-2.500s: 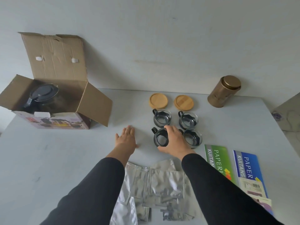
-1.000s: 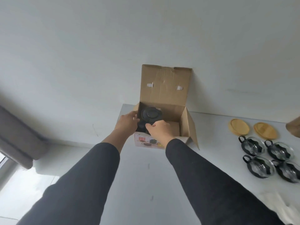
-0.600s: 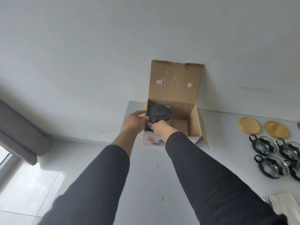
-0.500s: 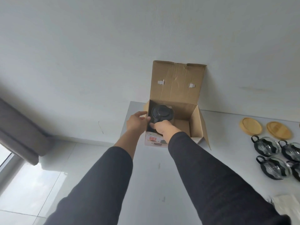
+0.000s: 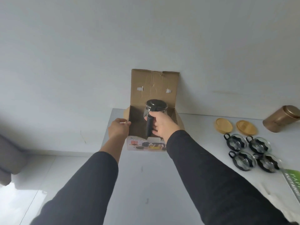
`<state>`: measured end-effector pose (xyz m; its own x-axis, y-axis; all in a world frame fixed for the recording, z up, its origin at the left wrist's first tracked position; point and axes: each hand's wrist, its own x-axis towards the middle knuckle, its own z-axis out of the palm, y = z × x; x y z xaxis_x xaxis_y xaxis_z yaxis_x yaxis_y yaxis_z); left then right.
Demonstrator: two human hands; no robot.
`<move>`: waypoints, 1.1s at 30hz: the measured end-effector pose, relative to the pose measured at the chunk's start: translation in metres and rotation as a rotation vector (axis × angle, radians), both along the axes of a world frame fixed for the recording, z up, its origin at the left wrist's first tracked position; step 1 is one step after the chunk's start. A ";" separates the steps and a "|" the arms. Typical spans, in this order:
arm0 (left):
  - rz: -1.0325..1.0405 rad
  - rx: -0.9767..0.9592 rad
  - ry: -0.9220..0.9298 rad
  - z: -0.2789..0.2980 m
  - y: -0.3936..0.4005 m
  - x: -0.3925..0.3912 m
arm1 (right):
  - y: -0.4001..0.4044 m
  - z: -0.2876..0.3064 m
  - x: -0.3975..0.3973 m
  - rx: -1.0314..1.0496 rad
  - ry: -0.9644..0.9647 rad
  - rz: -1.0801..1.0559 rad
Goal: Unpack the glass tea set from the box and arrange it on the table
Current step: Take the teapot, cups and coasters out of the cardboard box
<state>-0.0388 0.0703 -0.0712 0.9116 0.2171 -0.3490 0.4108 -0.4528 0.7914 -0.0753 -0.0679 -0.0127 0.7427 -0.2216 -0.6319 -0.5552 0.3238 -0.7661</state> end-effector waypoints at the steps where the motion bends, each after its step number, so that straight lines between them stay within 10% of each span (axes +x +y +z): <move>1: -0.005 0.019 -0.005 -0.001 -0.001 0.000 | -0.006 0.005 -0.002 0.000 -0.026 -0.009; 14: -0.133 0.449 -0.302 0.023 -0.084 -0.031 | -0.133 0.064 -0.062 0.005 -0.323 0.024; 22: -0.494 0.616 -0.164 -0.001 -0.183 -0.060 | -0.224 0.021 -0.087 -0.227 -0.195 0.025; 33: -0.490 0.920 -0.105 -0.023 -0.201 -0.064 | -0.282 -0.054 -0.095 -0.236 -0.043 0.057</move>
<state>-0.1024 -0.1306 -0.0945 0.9877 -0.0430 -0.1502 -0.0314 -0.9964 0.0785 -0.1699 -0.3502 -0.0667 0.7835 -0.3159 -0.5351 -0.5326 0.1021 -0.8402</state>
